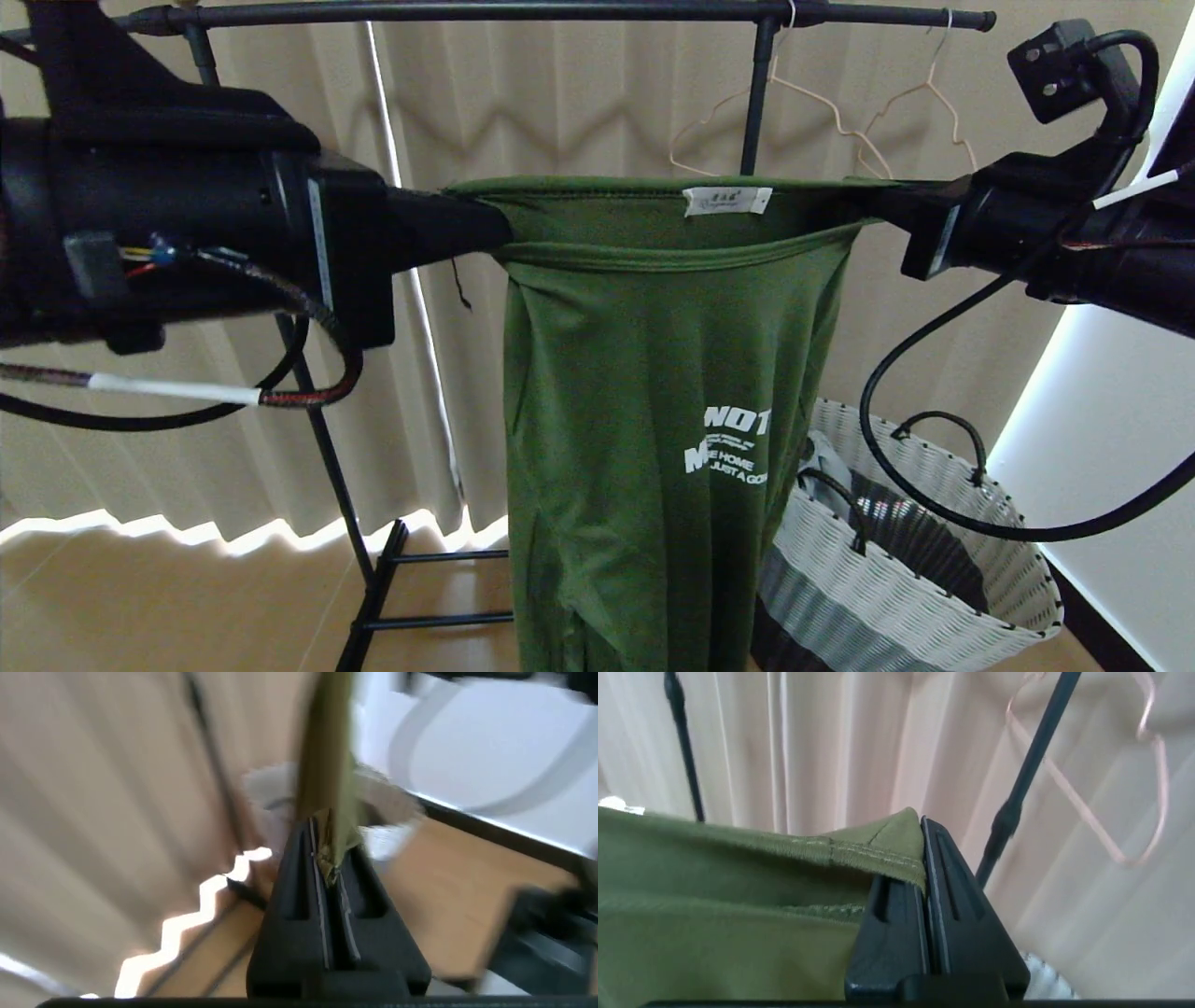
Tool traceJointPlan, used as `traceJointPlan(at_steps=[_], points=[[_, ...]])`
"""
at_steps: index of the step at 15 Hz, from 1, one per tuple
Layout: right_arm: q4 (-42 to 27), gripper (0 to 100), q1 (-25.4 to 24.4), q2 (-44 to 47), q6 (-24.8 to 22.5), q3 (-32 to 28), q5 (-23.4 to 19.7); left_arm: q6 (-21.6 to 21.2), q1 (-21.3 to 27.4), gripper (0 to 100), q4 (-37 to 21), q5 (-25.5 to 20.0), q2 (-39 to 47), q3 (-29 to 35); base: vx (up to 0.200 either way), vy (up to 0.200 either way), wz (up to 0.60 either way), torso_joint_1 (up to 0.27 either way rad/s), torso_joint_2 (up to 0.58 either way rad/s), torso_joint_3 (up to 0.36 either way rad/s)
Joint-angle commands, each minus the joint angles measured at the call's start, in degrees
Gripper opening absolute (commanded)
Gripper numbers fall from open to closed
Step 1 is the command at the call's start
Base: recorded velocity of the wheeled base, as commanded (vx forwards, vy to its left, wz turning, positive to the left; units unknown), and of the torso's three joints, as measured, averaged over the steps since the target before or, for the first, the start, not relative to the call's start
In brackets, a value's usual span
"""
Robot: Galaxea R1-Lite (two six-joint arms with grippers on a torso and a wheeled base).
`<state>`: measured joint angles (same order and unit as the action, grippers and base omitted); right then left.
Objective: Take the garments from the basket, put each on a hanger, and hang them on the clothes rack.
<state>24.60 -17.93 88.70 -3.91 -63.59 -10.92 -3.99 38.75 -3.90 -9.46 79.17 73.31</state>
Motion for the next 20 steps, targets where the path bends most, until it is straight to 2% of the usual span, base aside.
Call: traceJointPlan(at_steps=[1,2,3,4,5,6,9,20], points=[[-6.14,0,0.0,-6.78,-0.04,0.57,-0.06,-0.32,-5.36,0,0.39,0.06,6.09,6.31,0.0,0.0,0.0,0.0,0.0,0.0],[-7.02,0,0.0,-7.75,-0.04,1.27,-0.06,-0.32,-6.15,0,0.47,0.06,6.88,7.28,0.0,0.0,0.0,0.0,0.0,0.0],[-7.55,0,0.0,-9.69,-0.04,4.88,-0.15,-0.23,-7.38,0,0.47,0.06,8.11,7.72,0.0,0.0,0.0,0.0,0.0,0.0],[-7.55,0,0.0,-9.69,-0.04,4.88,-0.15,-0.23,-7.38,0,0.47,0.06,8.11,7.72,0.0,0.0,0.0,0.0,0.0,0.0],[-6.14,0,0.0,-11.0,-0.04,9.97,-0.15,-0.14,-7.46,0,0.65,0.06,8.29,5.7,0.0,0.0,0.0,0.0,0.0,0.0],[-5.18,0,0.0,-11.0,-0.04,10.76,-0.15,-0.14,-7.46,0,1.62,0.06,8.2,5.35,0.0,0.0,0.0,0.0,0.0,0.0],[-4.21,0,0.0,-10.12,-0.13,8.04,-0.15,-0.32,-7.38,0,4.69,0.06,7.76,7.28,0.0,0.0,0.0,0.0,0.0,0.0],[-4.3,0,-0.61,-10.21,-0.13,8.83,-0.06,-0.32,-7.11,0,3.46,0.32,3.98,2.01,0.0,0.0,0.0,0.0,0.0,0.0]])
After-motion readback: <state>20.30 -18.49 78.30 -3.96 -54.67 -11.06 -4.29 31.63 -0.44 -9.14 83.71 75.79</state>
